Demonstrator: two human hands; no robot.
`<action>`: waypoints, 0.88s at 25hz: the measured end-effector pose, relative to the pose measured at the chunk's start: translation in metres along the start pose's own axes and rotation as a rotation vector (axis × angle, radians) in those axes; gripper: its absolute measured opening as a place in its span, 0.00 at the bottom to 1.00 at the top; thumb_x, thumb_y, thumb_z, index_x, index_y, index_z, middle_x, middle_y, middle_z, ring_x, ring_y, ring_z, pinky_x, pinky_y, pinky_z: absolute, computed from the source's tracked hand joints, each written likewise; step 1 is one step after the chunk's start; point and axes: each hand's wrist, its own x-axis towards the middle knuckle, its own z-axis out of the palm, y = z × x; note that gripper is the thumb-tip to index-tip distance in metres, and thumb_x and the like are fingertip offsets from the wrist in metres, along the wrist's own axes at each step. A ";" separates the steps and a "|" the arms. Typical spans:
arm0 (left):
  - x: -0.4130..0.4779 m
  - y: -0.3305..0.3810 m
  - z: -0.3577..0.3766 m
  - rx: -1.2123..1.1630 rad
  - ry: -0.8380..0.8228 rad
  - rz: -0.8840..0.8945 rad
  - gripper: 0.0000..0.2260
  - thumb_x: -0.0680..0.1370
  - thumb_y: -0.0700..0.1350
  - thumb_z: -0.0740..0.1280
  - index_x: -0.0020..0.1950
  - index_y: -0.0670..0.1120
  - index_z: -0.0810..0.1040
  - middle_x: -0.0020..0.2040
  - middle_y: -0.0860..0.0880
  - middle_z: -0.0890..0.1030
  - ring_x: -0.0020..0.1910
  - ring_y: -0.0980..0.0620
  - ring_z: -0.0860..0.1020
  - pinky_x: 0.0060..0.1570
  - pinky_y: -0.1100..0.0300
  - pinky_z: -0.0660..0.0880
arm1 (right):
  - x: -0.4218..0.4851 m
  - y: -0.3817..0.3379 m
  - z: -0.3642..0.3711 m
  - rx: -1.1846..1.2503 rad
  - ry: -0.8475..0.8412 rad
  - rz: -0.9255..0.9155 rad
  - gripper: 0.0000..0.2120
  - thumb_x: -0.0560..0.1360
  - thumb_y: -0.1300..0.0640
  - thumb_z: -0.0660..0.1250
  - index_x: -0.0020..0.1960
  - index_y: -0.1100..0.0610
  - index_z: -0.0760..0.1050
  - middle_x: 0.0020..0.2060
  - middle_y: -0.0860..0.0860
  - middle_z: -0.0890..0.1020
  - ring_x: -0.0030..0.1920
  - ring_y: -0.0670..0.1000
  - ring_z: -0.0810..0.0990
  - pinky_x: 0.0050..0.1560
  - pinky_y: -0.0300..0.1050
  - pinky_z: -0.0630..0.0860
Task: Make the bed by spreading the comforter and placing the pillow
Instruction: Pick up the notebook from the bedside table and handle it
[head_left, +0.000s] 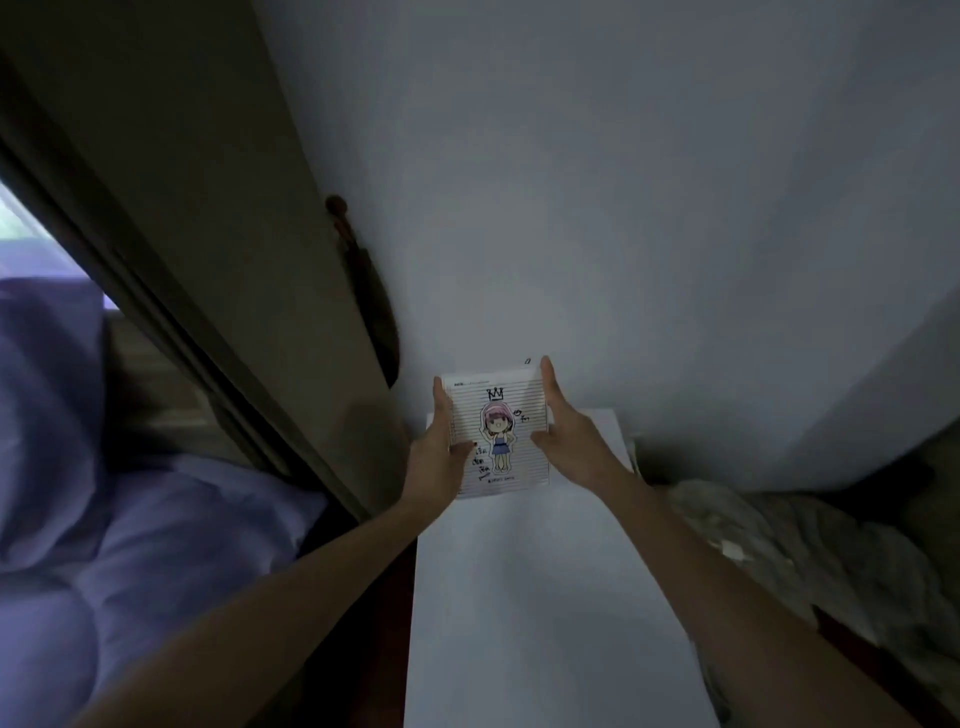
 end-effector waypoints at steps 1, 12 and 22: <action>-0.002 -0.017 0.012 0.001 -0.026 -0.034 0.39 0.79 0.36 0.62 0.78 0.55 0.38 0.69 0.50 0.73 0.64 0.50 0.75 0.59 0.61 0.72 | 0.003 0.020 0.009 -0.010 -0.025 0.015 0.43 0.78 0.65 0.59 0.74 0.35 0.35 0.69 0.48 0.71 0.64 0.52 0.75 0.61 0.40 0.69; -0.012 -0.111 0.100 -0.157 -0.262 -0.083 0.51 0.76 0.34 0.67 0.70 0.56 0.24 0.70 0.70 0.55 0.64 0.80 0.61 0.54 0.82 0.65 | 0.019 0.148 0.059 0.112 -0.004 0.058 0.46 0.75 0.72 0.59 0.73 0.30 0.44 0.69 0.38 0.66 0.68 0.42 0.67 0.70 0.51 0.67; -0.031 -0.124 0.116 -0.108 -0.259 -0.122 0.54 0.73 0.37 0.71 0.71 0.59 0.26 0.71 0.71 0.56 0.70 0.72 0.59 0.61 0.78 0.62 | -0.001 0.165 0.066 0.180 0.017 0.026 0.44 0.76 0.72 0.60 0.71 0.29 0.45 0.68 0.36 0.65 0.66 0.39 0.66 0.67 0.51 0.71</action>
